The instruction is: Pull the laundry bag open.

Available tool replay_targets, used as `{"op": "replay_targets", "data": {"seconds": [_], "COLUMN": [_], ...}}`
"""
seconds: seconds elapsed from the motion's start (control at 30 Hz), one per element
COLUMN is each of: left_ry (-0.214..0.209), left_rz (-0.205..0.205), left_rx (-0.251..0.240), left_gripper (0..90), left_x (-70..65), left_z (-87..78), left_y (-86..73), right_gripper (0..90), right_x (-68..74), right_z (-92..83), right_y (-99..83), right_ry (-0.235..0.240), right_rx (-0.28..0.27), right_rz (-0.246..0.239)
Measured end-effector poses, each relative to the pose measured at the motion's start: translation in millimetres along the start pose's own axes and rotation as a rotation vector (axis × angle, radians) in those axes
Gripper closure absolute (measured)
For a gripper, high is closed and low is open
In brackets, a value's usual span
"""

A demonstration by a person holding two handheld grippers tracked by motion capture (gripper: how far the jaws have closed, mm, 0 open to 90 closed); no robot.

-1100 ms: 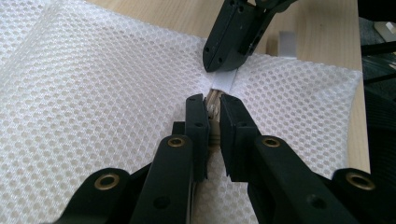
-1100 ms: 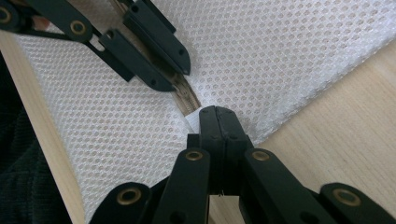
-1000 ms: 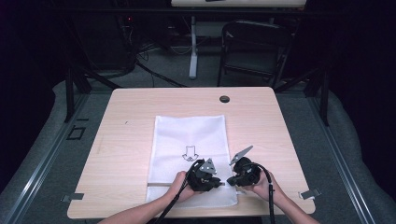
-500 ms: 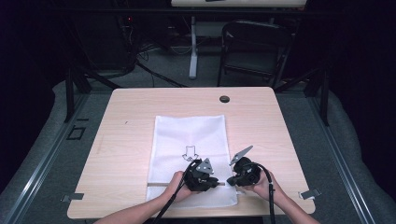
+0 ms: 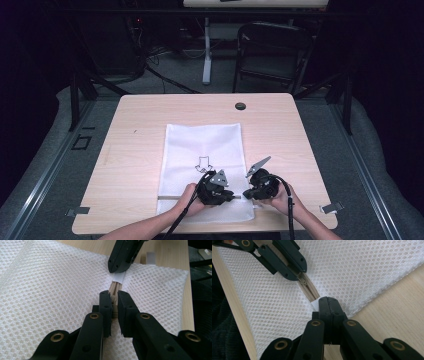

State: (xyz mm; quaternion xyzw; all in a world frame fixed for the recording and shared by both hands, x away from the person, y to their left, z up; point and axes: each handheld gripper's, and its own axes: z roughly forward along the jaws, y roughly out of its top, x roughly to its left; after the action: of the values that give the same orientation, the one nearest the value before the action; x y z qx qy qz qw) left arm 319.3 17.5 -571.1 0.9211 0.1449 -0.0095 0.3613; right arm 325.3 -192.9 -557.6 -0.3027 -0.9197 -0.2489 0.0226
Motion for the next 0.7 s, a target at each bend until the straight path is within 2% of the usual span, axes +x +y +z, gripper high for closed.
{"op": "replay_targets", "data": {"seconds": [0.03,0.1,0.13,0.17,0.27,0.33,0.37,0.47,0.5,0.57,0.7], "left_ry": [-0.009,-0.018,-0.011,0.002,-0.015,0.005,-0.011,-0.01,0.007,-0.006,-0.007], "left_rz": [-0.006,-0.006,-0.008,-0.003,-0.009,-0.001,-0.003,-0.004,-0.004,-0.004,0.003], "left_rx": [-0.013,-0.008,-0.013,0.005,-0.01,0.001,-0.006,-0.004,-0.001,-0.009,-0.01], "left_gripper": [82.8,82.8,82.8,82.8,82.8,82.8,82.8,82.8,82.8,82.8,82.8], "left_x": [0.7,1.8,0.7,-0.3,2.3,0.7,0.6,2.9,2.4,2.4,2.8], "left_z": [-0.1,-2.3,-1.6,-2.6,-4.3,-5.9,-6.5,-9.8,-10.5,-10.9,-15.7], "left_y": [-0.8,-1.4,-1.4,-0.7,-4.0,-4.7,-5.6,-8.4,-9.1,-9.9,-12.3], "right_gripper": [90.0,90.0,90.0,90.0,90.0,90.0,90.0,90.0,90.0,90.0,90.0], "right_x": [-0.2,0.2,0.0,0.0,0.1,0.1,0.0,0.0,0.2,0.4,0.3], "right_z": [-0.3,-0.1,-0.4,-0.4,-0.2,-0.2,-0.2,-0.3,-0.3,-0.2,-0.1], "right_y": [0.2,0.2,0.3,0.2,0.3,0.5,0.6,0.2,0.2,0.1,0.0], "right_ry": [-0.001,-0.004,-0.003,-0.009,-0.008,-0.008,-0.007,-0.007,-0.01,-0.011,-0.009], "right_rx": [0.006,0.003,0.007,0.008,0.007,0.008,0.009,0.007,0.007,0.005,0.003], "right_rz": [-0.006,0.0,-0.003,-0.004,-0.005,-0.007,-0.006,-0.005,-0.004,-0.006,-0.006]}}
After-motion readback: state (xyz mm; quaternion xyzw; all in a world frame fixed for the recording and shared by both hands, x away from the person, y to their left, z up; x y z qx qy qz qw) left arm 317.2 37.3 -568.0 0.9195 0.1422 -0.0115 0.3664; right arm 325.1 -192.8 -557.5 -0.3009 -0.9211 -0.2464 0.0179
